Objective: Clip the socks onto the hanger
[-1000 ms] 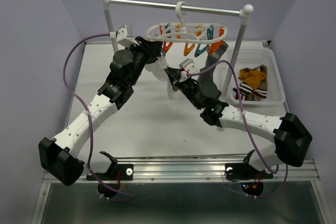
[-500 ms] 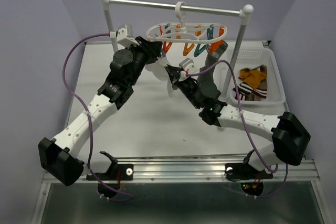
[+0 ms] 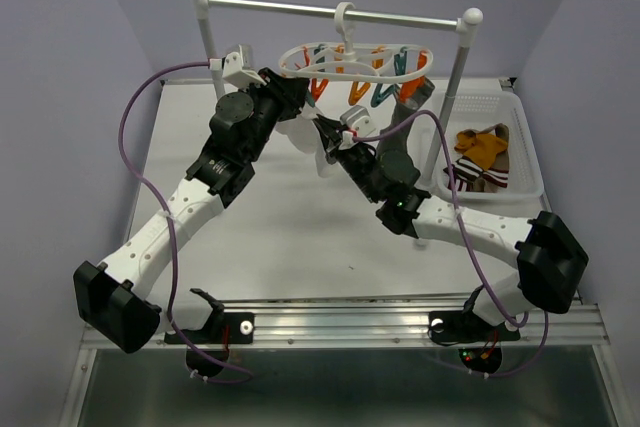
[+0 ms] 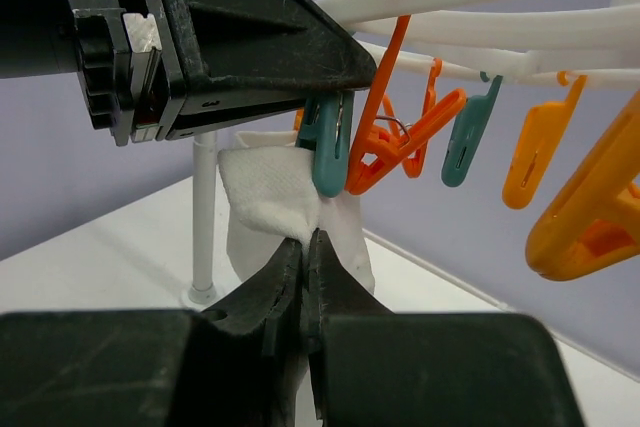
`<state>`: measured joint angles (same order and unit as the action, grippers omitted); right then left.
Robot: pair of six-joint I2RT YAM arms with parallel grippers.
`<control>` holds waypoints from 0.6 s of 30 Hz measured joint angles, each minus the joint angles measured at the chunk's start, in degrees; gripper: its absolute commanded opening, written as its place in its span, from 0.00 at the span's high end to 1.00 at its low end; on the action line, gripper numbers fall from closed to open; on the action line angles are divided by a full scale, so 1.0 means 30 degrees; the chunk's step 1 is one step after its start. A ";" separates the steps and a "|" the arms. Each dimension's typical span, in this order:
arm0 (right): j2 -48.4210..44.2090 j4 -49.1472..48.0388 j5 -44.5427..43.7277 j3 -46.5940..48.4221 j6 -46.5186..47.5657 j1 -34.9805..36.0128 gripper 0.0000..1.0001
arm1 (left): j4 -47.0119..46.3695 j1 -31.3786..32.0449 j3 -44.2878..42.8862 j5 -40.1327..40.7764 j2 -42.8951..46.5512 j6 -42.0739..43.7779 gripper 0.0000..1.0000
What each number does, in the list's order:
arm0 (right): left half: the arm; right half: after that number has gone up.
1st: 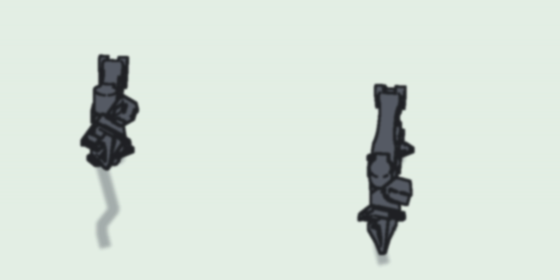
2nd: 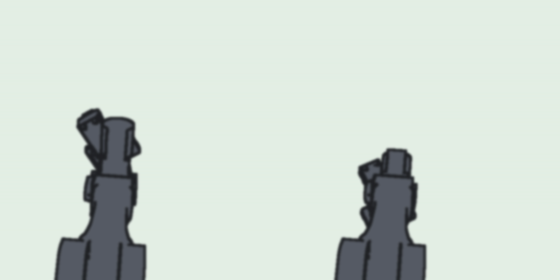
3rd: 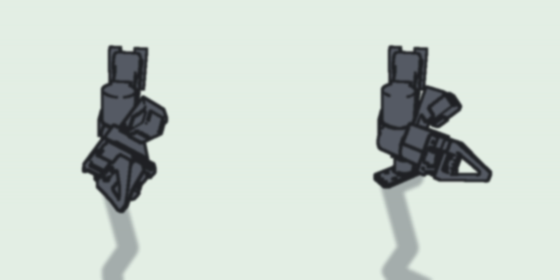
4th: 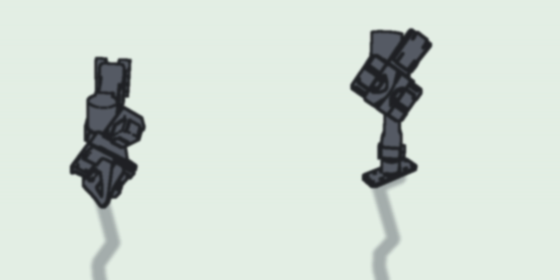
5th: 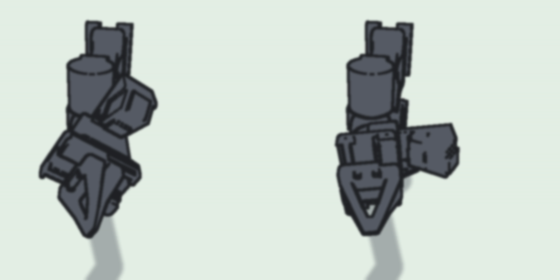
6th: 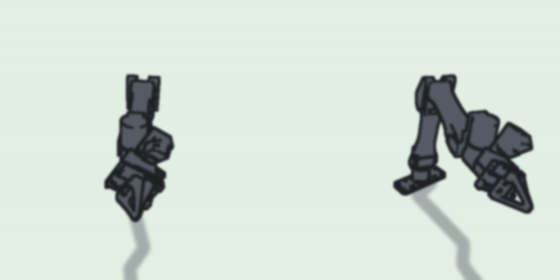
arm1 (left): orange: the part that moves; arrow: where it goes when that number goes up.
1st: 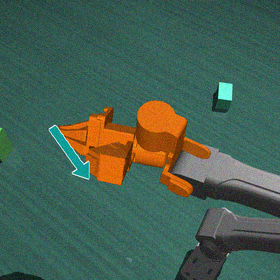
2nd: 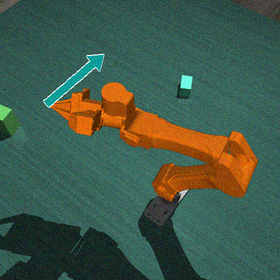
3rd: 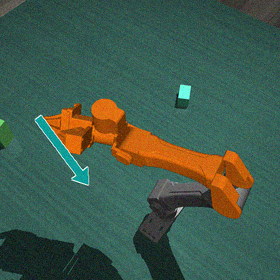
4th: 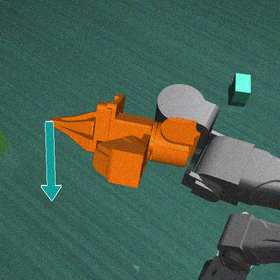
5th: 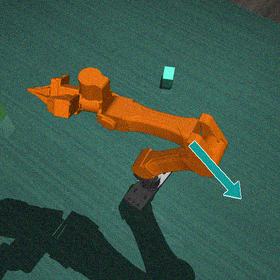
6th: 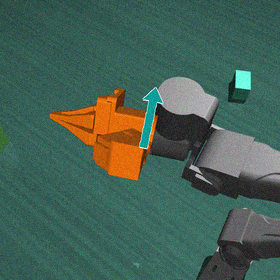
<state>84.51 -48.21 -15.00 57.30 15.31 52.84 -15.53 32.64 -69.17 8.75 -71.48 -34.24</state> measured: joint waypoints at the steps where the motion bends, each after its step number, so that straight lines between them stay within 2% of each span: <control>1: 0.0036 -0.0036 0.0000 0.0036 0.0036 0.0000 0.99 | 0.0000 0.0000 0.0000 0.0000 -0.0007 0.0036 1.00; 18: 0.0729 -0.0809 -0.0597 0.0386 0.0109 -0.0124 0.98 | 0.0335 0.0000 -0.0393 0.0153 -0.0204 0.0255 1.00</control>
<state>86.70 -50.63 -16.80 58.46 15.64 52.47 -14.52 32.64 -70.35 9.21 -72.10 -33.47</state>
